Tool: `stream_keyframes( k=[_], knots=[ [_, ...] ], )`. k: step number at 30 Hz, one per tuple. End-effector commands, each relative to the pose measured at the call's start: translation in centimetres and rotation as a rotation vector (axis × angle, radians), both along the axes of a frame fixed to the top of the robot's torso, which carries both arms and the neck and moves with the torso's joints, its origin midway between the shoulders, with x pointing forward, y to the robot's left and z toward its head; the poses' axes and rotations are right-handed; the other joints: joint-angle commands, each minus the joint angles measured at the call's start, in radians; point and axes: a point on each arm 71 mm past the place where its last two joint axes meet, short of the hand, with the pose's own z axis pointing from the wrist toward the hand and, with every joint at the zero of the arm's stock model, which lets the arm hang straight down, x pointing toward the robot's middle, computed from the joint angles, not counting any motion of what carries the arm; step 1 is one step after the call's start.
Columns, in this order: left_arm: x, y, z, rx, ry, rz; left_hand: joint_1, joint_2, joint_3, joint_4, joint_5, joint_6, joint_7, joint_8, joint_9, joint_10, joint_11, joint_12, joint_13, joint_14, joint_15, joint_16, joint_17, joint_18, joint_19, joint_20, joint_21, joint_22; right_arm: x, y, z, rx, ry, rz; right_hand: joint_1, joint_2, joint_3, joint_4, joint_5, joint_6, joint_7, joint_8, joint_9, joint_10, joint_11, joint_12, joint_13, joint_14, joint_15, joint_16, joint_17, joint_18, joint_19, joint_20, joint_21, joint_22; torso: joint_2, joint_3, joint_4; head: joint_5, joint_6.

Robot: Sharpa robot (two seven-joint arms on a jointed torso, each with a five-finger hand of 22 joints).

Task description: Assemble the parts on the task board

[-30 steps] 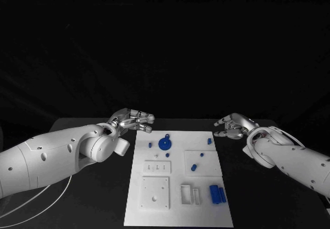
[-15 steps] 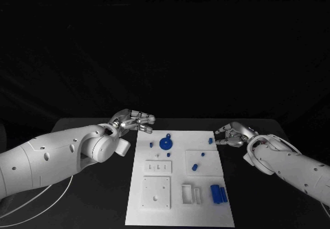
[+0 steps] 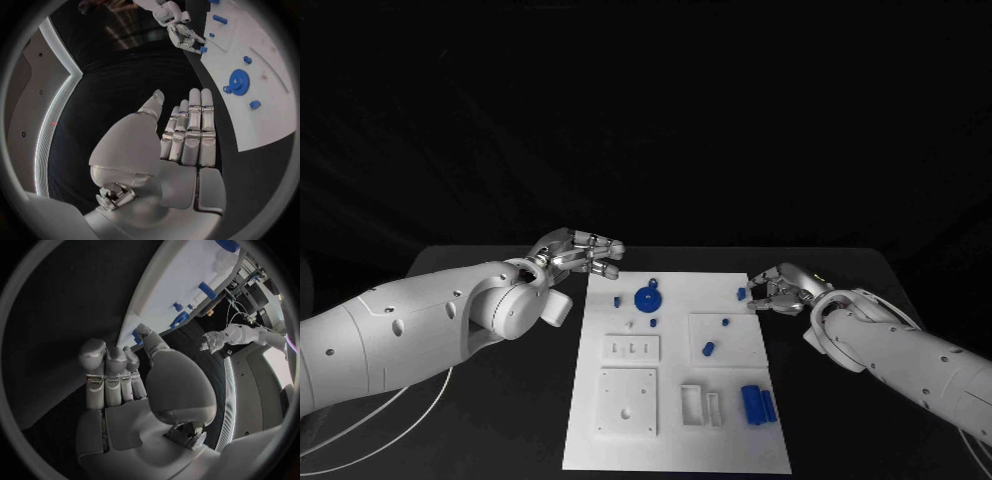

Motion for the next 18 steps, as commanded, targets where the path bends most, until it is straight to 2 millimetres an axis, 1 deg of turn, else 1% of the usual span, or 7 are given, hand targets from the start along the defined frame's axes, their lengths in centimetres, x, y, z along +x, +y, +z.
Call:
stream_keyframes(
  k=[1, 3, 7, 10, 12, 13, 18],
  knots=[
    [-0.05, -0.30, 0.12, -0.010, -0.010, -0.022, 0.001, -0.002, 0.002, -0.005, 0.000, 0.004, 0.003, -0.001, 0.001, -0.009, 0.000, 0.004, 0.002, -0.003, 0.002, 0.001, 0.000, 0.001, -0.002, 0.002, 0.002, -0.001, -0.01, 0.20, -0.23, 0.001, -0.004, 0.006, -0.004, -0.006, 0.001, 0.004, -0.004, -0.001, -0.001, -0.003, 0.000, -0.006, -0.001, -0.002, 0.000, -0.003, 0.000, -0.001, 0.001, 0.013, 0.034, 0.006, -0.002, 0.101, 0.000, -0.0003, -0.0014, 0.000, -0.002],
    [-0.05, -0.32, 0.11, -0.010, -0.010, -0.022, 0.001, -0.002, 0.002, -0.005, 0.000, 0.004, 0.003, -0.001, 0.001, -0.009, 0.000, 0.004, 0.002, -0.003, 0.002, 0.001, 0.000, 0.001, -0.002, 0.002, 0.002, -0.001, 0.01, 0.31, -0.31, 0.004, -0.006, 0.002, -0.007, -0.003, 0.002, 0.006, -0.006, 0.001, -0.001, -0.002, 0.000, -0.004, -0.001, 0.000, 0.001, -0.003, 0.001, -0.001, 0.001, 0.013, 0.034, 0.006, -0.002, 0.101, 0.000, -0.0002, -0.0015, 0.001, -0.002],
    [-0.04, -0.36, 0.10, -0.010, -0.009, -0.023, 0.001, -0.002, 0.002, -0.005, 0.000, 0.004, 0.003, -0.001, 0.001, -0.009, 0.000, 0.004, 0.002, -0.003, 0.002, 0.001, 0.000, 0.001, -0.002, 0.002, 0.002, -0.001, 0.07, 0.57, -0.42, 0.013, -0.013, -0.006, -0.012, 0.001, 0.013, 0.012, -0.015, 0.010, -0.003, -0.003, 0.000, 0.000, -0.002, 0.007, 0.004, -0.001, -0.001, 0.004, 0.006, 0.013, 0.036, 0.006, 0.004, 0.102, 0.000, -0.0003, 0.0003, 0.000, -0.003],
    [-0.02, -0.39, 0.09, -0.010, -0.009, -0.024, 0.001, -0.002, 0.002, -0.005, 0.000, 0.004, 0.003, -0.001, 0.001, -0.009, 0.000, 0.004, 0.002, -0.003, 0.002, 0.001, 0.000, 0.001, -0.002, 0.002, 0.002, -0.001, 0.11, 0.75, -0.49, 0.017, -0.013, -0.011, -0.016, 0.000, 0.030, 0.014, -0.027, 0.015, -0.004, -0.003, 0.000, 0.002, -0.003, 0.010, 0.006, 0.000, -0.001, 0.007, 0.009, 0.013, 0.037, 0.005, 0.007, 0.102, -0.001, -0.0012, 0.0004, 0.000, -0.004],
    [-0.02, -0.41, 0.08, -0.010, -0.008, -0.025, 0.001, -0.002, 0.002, -0.005, 0.000, 0.004, 0.003, -0.001, 0.001, -0.009, 0.000, 0.004, 0.002, -0.003, 0.002, 0.001, 0.000, 0.001, -0.002, 0.002, 0.002, -0.001, 0.13, 0.84, -0.54, 0.018, -0.011, -0.012, -0.018, -0.001, 0.048, 0.017, -0.043, 0.017, -0.004, -0.003, 0.000, 0.001, -0.003, 0.009, 0.005, 0.001, -0.001, 0.008, 0.011, 0.013, 0.037, 0.005, 0.006, 0.102, -0.001, -0.0016, 0.0004, 0.002, -0.004],
    [-0.02, -0.42, 0.08, -0.010, -0.008, -0.025, 0.001, -0.002, 0.002, -0.005, 0.000, 0.004, 0.003, -0.001, 0.001, -0.009, 0.000, 0.004, 0.002, -0.003, 0.002, 0.001, 0.000, 0.001, -0.002, 0.002, 0.002, -0.001, 0.13, 0.86, -0.56, 0.018, -0.010, -0.012, -0.018, -0.001, 0.048, 0.017, -0.043, 0.017, -0.004, -0.003, 0.000, 0.001, -0.003, 0.009, 0.005, 0.001, -0.001, 0.008, 0.011, 0.013, 0.037, 0.005, 0.006, 0.102, -0.001, -0.0018, 0.0004, 0.002, -0.005],
    [-0.01, -0.45, 0.07, -0.010, -0.007, -0.026, 0.001, -0.002, 0.002, -0.005, 0.000, 0.004, 0.003, -0.001, 0.001, -0.009, 0.000, 0.004, 0.002, -0.003, 0.002, 0.001, 0.000, 0.001, -0.002, 0.002, 0.002, -0.001, 0.17, 1.04, -0.65, 0.019, -0.005, -0.013, -0.022, -0.001, 0.065, 0.020, -0.052, 0.023, -0.005, -0.003, 0.000, 0.002, -0.004, 0.010, 0.006, 0.001, -0.002, 0.007, 0.012, 0.012, 0.036, 0.005, 0.008, 0.102, -0.001, -0.0010, -0.0009, 0.002, -0.006]
  ],
)
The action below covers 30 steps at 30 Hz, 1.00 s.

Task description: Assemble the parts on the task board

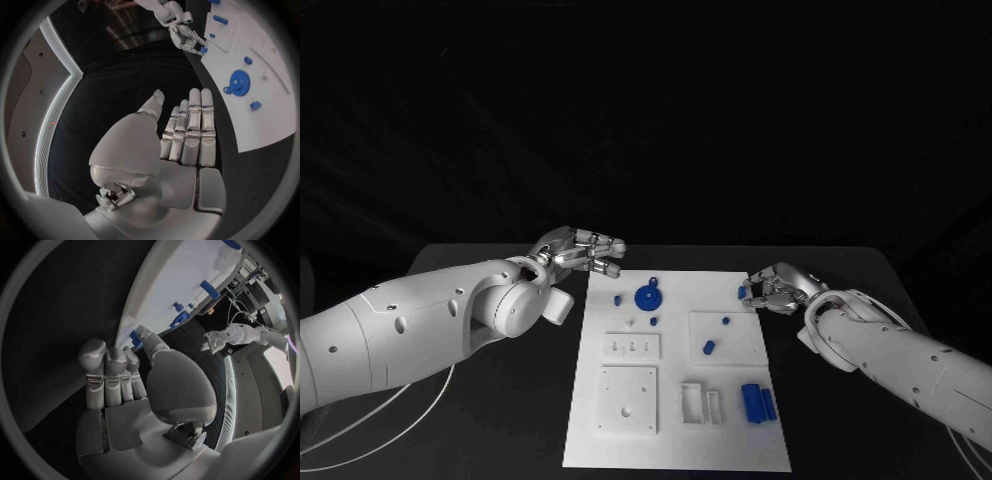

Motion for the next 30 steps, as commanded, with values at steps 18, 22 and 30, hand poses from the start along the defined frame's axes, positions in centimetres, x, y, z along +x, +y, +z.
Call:
stream_keyframes(
  k=[18, 22, 30],
  knots=[
    [0.0, -0.3, 0.1, -0.008, -0.003, -0.025, 0.006, 0.001, 0.000, -0.012, -0.002, 0.004, 0.003, -0.001, 0.001, -0.010, 0.000, 0.004, 0.002, -0.003, 0.002, 0.002, 0.000, 0.002, -0.002, 0.001, 0.004, -0.002, 0.1, 0.9, -0.3, 0.010, 0.017, 0.018, -0.024, 0.010, 0.049, -0.007, -0.028, 0.051, -0.007, -0.003, 0.000, 0.005, -0.009, 0.012, 0.006, 0.001, -0.005, 0.006, 0.007, 0.008, 0.036, 0.001, 0.010, 0.103, 0.000, 0.0009, -0.0018, 0.002, -0.002],
    [0.0, -0.4, 0.1, -0.008, -0.003, -0.026, 0.006, 0.001, 0.000, -0.012, -0.002, 0.004, 0.003, -0.001, 0.001, -0.010, 0.000, 0.004, 0.002, -0.003, 0.002, 0.002, 0.000, 0.002, -0.002, 0.001, 0.004, -0.002, 0.1, 1.1, -0.3, 0.012, 0.015, 0.021, -0.027, 0.016, 0.055, -0.012, -0.029, 0.060, -0.009, -0.003, -0.001, 0.006, -0.010, 0.014, 0.008, 0.001, -0.006, 0.007, 0.009, 0.007, 0.035, 0.000, 0.012, 0.103, -0.001, 0.0010, -0.0019, 0.002, -0.002],
    [0.0, -0.4, 0.1, -0.008, -0.001, -0.026, 0.006, 0.001, 0.000, -0.012, -0.002, 0.004, 0.003, -0.001, 0.001, -0.010, 0.000, 0.004, 0.002, -0.003, 0.002, 0.002, 0.000, 0.002, -0.002, 0.001, 0.004, -0.002, 0.1, 1.2, -0.3, 0.012, 0.014, 0.020, -0.035, 0.027, 0.068, -0.020, -0.036, 0.077, -0.014, -0.003, -0.001, 0.008, -0.013, 0.016, 0.011, 0.002, -0.009, 0.007, 0.010, 0.005, 0.035, -0.002, 0.012, 0.103, -0.001, 0.0011, -0.0009, 0.003, -0.005]
  ],
)
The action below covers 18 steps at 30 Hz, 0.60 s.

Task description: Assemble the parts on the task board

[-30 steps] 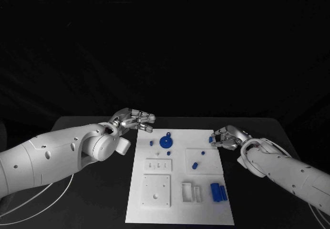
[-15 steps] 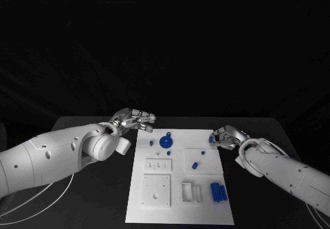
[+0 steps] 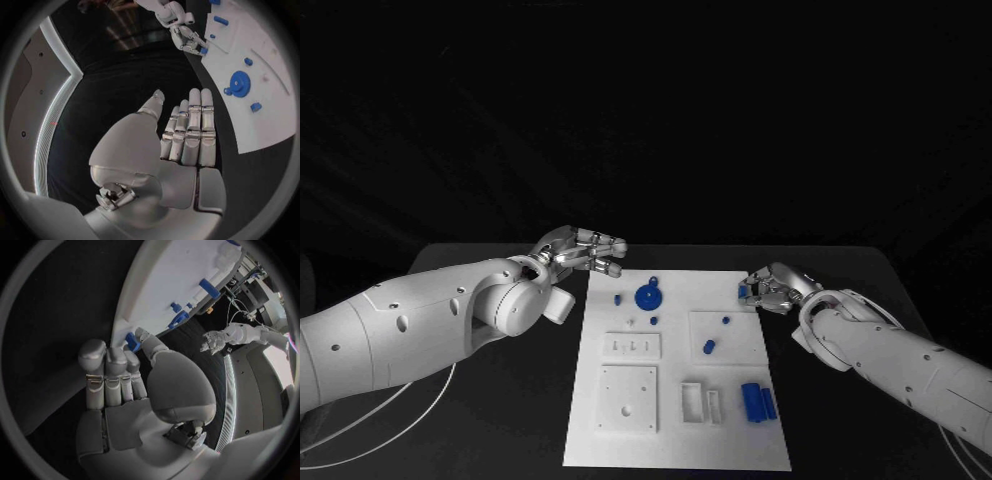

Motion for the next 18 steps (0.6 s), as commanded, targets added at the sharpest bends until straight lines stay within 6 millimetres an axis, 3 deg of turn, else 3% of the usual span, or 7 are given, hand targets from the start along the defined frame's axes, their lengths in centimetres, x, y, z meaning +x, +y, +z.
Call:
stream_keyframes(
  k=[1, 12, 18],
  knots=[
    [-0.05, -0.31, 0.09, -0.008, -0.004, -0.021, 0.006, 0.001, -0.001, -0.006, -0.002, 0.004, 0.003, -0.001, 0.001, -0.007, -0.003, 0.004, 0.002, -0.003, 0.002, 0.002, 0.000, 0.002, -0.002, 0.001, 0.004, -0.001, -0.04, 0.12, -0.10, 0.001, 0.008, 0.010, -0.006, 0.006, 0.013, -0.002, -0.009, 0.011, -0.003, -0.004, -0.001, 0.000, -0.006, 0.002, 0.001, -0.002, -0.006, 0.002, 0.001, 0.005, 0.035, -0.003, 0.004, 0.103, 0.000, -0.0003, 0.0005, 0.001, -0.003],
    [-0.06, -0.35, 0.09, -0.007, -0.002, -0.021, 0.005, 0.004, -0.001, -0.007, -0.002, 0.005, 0.003, -0.001, 0.001, -0.007, -0.003, 0.004, 0.002, -0.003, 0.002, 0.002, 0.000, 0.002, -0.003, 0.001, 0.005, 0.000, 0.01, -0.07, 0.01, -0.004, -0.010, -0.015, -0.003, 0.055, 0.114, -0.019, -0.129, 0.120, -0.031, -0.002, 0.009, 0.005, -0.021, 0.006, 0.007, -0.001, -0.019, 0.001, 0.004, -0.003, 0.034, -0.015, 0.008, 0.104, 0.000, 0.0003, 0.0001, -0.001, -0.005],
    [-0.04, -0.37, 0.07, -0.005, 0.000, -0.022, 0.006, 0.006, 0.000, -0.008, -0.002, 0.006, 0.002, -0.001, 0.002, -0.005, -0.004, 0.004, 0.002, 0.000, 0.000, 0.004, 0.001, 0.002, -0.002, 0.000, 0.008, 0.002, 0.02, 0.07, 0.23, -0.002, -0.032, -0.030, -0.007, 0.066, 0.121, -0.039, -0.135, 0.151, -0.038, -0.002, 0.017, 0.012, -0.025, 0.007, 0.009, 0.001, -0.024, 0.003, 0.010, -0.008, 0.034, -0.021, 0.014, 0.105, 0.000, 0.0006, 0.0002, -0.003, -0.005]
  ],
)
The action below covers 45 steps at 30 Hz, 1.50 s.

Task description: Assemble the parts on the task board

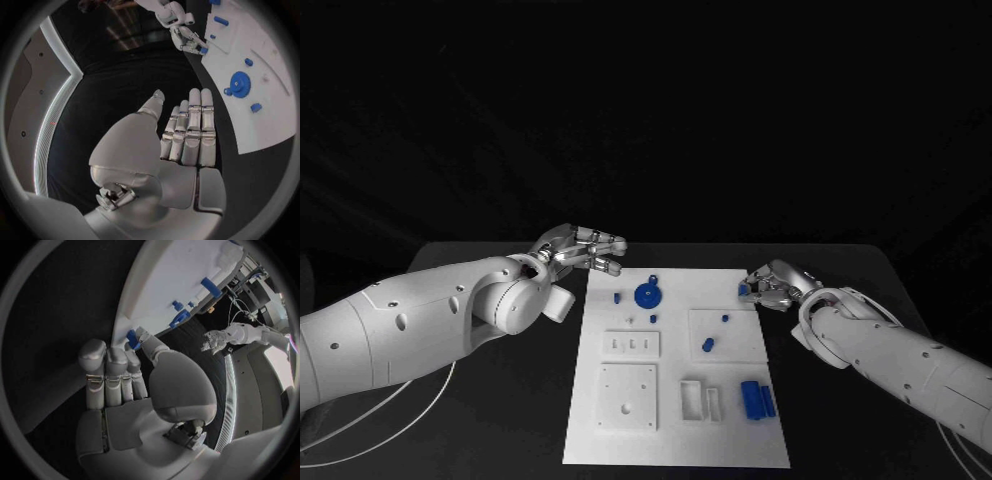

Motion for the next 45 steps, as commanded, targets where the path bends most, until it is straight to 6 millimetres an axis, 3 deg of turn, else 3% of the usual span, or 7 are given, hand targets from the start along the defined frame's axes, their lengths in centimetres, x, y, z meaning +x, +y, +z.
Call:
stream_keyframes(
  k=[1, 8, 17, 21, 26, 32, 45],
  knots=[
    [0.0, -0.3, 0.1, -0.004, -0.001, -0.020, 0.006, 0.007, 0.000, -0.008, -0.002, 0.007, 0.002, -0.001, 0.002, 0.000, -0.001, 0.004, 0.002, 0.003, -0.001, 0.006, 0.002, 0.003, 0.000, -0.001, 0.006, 0.002, 0.0, 0.2, 0.2, -0.001, -0.025, -0.016, 0.002, 0.019, -0.002, -0.010, -0.003, 0.040, -0.016, 0.006, 0.018, 0.006, -0.008, 0.007, 0.003, 0.001, -0.010, 0.004, 0.004, -0.008, 0.034, -0.007, 0.007, 0.105, 0.000, 0.0006, -0.0002, -0.002, 0.001],
    [-0.1, -0.3, -0.4, 0.050, 0.057, -0.021, -0.026, 0.024, 0.001, 0.025, 0.010, 0.053, -0.020, 0.000, 0.002, 0.072, -0.028, 0.004, 0.002, 0.055, -0.028, 0.076, 0.029, -0.002, 0.037, -0.026, 0.055, 0.030, -0.1, 0.7, 1.3, 0.006, -0.044, -0.014, 0.000, 0.022, -0.004, -0.021, -0.004, 0.046, -0.017, 0.006, 0.021, 0.008, -0.009, 0.005, 0.004, 0.003, -0.011, 0.004, 0.008, -0.008, 0.035, -0.009, 0.006, 0.104, -0.007, -0.0007, -0.0082, 0.000, 0.011],
    [0.0, -1.2, -0.6, 0.244, 0.155, -0.095, -0.084, 0.021, -0.004, 0.070, 0.032, 0.117, -0.053, 0.001, 0.011, 0.261, -0.090, 0.020, 0.010, 0.068, -0.090, 0.399, 0.183, -0.031, 0.067, -0.092, 0.214, 0.144, 0.2, 3.1, 4.4, 0.012, -0.061, 0.029, -0.004, 0.017, -0.009, -0.022, 0.000, 0.046, -0.018, 0.006, 0.021, 0.007, -0.010, 0.001, 0.004, 0.003, -0.010, 0.001, 0.007, -0.007, 0.034, -0.009, 0.002, 0.103, -0.031, -0.0022, -0.0146, 0.009, 0.013],
    [0.4, -1.9, -0.6, 0.308, 0.185, -0.109, -0.109, 0.032, 0.003, 0.069, 0.151, 0.136, -0.066, 0.000, 0.023, 0.302, -0.107, 0.056, 0.019, 0.014, -0.106, 0.559, 0.271, -0.041, 0.039, -0.111, 0.288, 0.209, 0.1, 5.2, 6.0, -0.005, -0.062, 0.068, -0.006, 0.012, -0.011, -0.019, -0.009, 0.042, -0.018, 0.005, 0.019, 0.003, -0.010, -0.005, 0.002, 0.002, -0.009, -0.003, 0.006, -0.007, 0.034, -0.008, -0.002, 0.102, -0.045, -0.0007, -0.0139, 0.015, 0.010],
    [0.7, -3.3, -1.0, 0.358, 0.236, -0.120, -0.133, 0.019, -0.004, 0.061, 0.113, 0.142, -0.068, 0.000, 0.040, 0.298, -0.109, 0.081, 0.024, -0.025, -0.106, 0.634, 0.296, -0.039, 0.003, -0.112, 0.337, 0.261, -0.3, 7.9, 7.5, -0.015, -0.066, 0.103, -0.004, 0.012, -0.009, -0.016, -0.006, 0.044, -0.018, 0.006, 0.018, 0.004, -0.011, -0.005, 0.003, 0.003, -0.010, -0.003, 0.008, -0.007, 0.034, -0.008, -0.002, 0.103, -0.055, -0.0031, -0.0148, 0.019, 0.007],
    [0.8, -5.3, -1.2, 0.388, 0.269, -0.134, -0.153, 0.010, -0.032, 0.073, -0.010, 0.111, -0.055, 0.000, 0.035, 0.274, -0.096, 0.076, 0.019, -0.035, -0.096, 0.618, 0.270, -0.034, -0.014, -0.100, 0.328, 0.268, -0.9, 10.8, 8.3, -0.030, -0.075, 0.132, -0.006, 0.010, -0.001, -0.015, 0.011, 0.044, -0.018, 0.006, 0.019, 0.003, -0.013, -0.007, 0.004, 0.004, -0.010, -0.005, 0.008, -0.006, 0.036, -0.008, -0.003, 0.102, -0.063, -0.0040, -0.0189, 0.022, 0.005],
    [1.2, -7.1, -1.1, 0.397, 0.258, -0.110, -0.198, -0.037, -0.151, 0.219, -0.019, 0.104, -0.052, 0.001, 0.028, 0.265, -0.088, 0.057, 0.013, -0.030, -0.092, 0.616, 0.252, -0.034, -0.005, -0.100, 0.309, 0.283, -1.9, 14.6, 8.5, -0.051, -0.064, 0.207, -0.011, 0.008, 0.000, -0.014, 0.026, 0.043, -0.018, 0.006, 0.019, 0.001, -0.014, -0.010, 0.004, 0.005, -0.010, -0.009, 0.007, -0.006, 0.036, -0.008, -0.008, 0.102, -0.061, -0.0033, -0.0186, 0.023, 0.004]
  ],
)
